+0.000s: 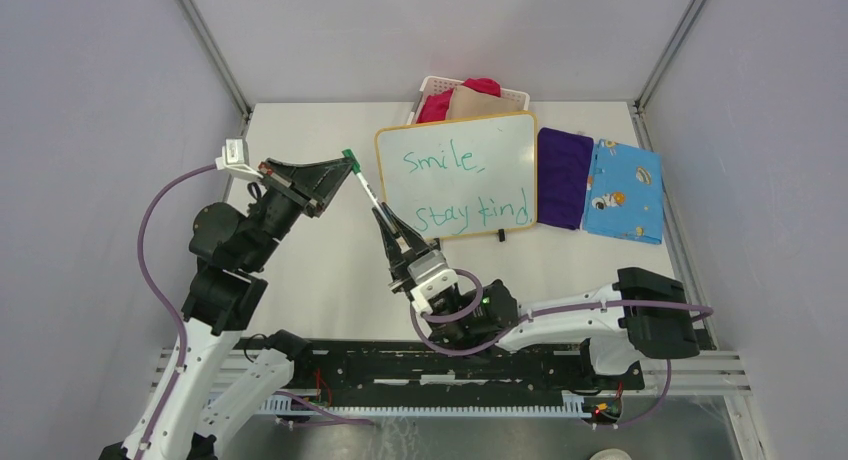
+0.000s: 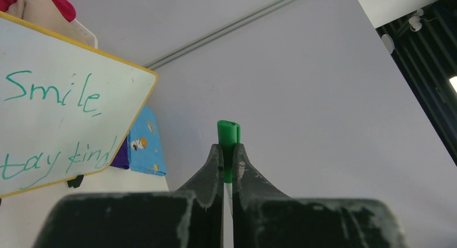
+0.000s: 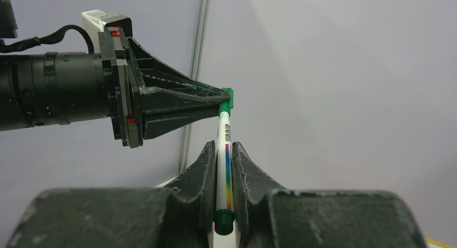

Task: Write a sentence on the whiteboard
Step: Close the whiteboard marker at the center of the board.

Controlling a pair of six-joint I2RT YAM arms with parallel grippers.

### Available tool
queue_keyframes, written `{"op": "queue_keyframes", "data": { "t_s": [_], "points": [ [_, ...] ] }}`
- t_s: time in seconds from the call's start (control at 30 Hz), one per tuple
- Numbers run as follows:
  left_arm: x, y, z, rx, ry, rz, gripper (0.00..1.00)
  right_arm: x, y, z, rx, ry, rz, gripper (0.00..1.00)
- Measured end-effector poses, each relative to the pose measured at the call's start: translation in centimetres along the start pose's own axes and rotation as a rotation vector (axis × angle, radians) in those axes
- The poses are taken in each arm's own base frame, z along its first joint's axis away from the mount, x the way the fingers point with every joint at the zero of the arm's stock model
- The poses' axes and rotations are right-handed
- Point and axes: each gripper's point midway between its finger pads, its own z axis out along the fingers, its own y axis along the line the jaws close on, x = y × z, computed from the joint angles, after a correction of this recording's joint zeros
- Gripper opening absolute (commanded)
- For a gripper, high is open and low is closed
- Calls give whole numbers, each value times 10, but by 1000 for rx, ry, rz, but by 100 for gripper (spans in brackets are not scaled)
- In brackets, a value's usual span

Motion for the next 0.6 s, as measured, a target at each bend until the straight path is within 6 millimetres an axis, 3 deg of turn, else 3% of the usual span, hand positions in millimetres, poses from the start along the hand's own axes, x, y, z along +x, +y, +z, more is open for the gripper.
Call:
{"op": "queue_keyframes", "data": {
  "t_s": [0.6],
  "points": [
    [-13,-29,1,110,-51,-33,2,-9,6,28,32,-127,-40,0]
  ]
}}
